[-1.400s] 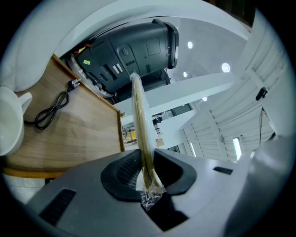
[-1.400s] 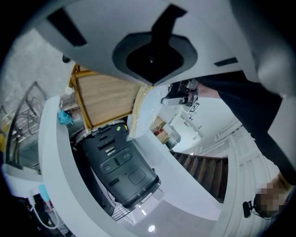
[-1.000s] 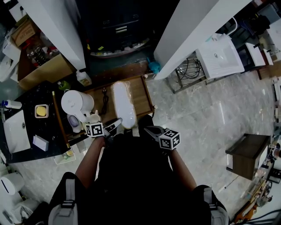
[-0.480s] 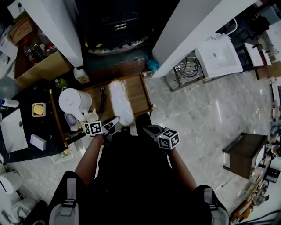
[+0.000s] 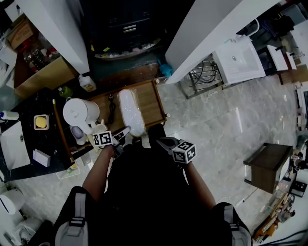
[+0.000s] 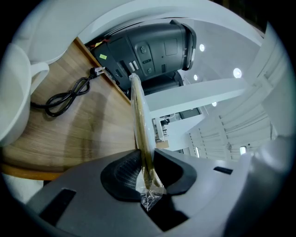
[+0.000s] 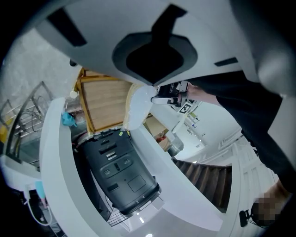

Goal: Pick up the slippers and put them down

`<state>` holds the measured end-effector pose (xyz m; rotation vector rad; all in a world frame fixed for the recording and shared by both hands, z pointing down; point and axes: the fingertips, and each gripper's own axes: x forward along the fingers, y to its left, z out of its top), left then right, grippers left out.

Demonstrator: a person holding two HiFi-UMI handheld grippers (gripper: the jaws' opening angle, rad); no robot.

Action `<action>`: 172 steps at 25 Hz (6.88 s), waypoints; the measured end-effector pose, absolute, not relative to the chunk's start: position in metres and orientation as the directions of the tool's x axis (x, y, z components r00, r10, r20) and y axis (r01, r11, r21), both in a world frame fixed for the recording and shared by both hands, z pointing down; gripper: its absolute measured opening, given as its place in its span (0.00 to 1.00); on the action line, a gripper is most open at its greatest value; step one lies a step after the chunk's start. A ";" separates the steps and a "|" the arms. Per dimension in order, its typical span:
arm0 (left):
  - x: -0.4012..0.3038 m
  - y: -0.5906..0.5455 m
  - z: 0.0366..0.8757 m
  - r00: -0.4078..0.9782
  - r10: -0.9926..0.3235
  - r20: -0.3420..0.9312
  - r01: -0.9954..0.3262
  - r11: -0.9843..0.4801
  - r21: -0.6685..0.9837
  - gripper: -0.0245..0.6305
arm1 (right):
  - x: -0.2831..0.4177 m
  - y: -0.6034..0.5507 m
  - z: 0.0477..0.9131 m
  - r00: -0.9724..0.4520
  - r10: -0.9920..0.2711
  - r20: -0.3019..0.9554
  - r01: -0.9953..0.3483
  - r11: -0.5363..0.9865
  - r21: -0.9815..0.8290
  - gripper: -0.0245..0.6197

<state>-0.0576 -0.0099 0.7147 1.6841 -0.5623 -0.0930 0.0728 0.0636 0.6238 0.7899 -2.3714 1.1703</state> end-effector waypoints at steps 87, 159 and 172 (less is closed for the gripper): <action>-0.077 -0.027 0.781 0.671 -0.432 0.603 -0.669 0.000 0.743 0.59 | 0.075 0.063 0.629 -0.785 -0.293 0.546 -0.615 0.473 -0.631 0.05; -0.070 -0.003 0.623 0.848 -0.515 0.124 -0.348 -0.364 0.864 0.05 | 0.039 0.039 0.613 -0.830 -0.259 0.495 -0.537 0.610 -0.582 0.05; -0.068 0.004 0.610 0.873 -0.470 0.133 -0.350 -0.412 0.842 0.06 | 0.034 0.030 0.611 -0.830 -0.273 0.487 -0.539 0.619 -0.571 0.05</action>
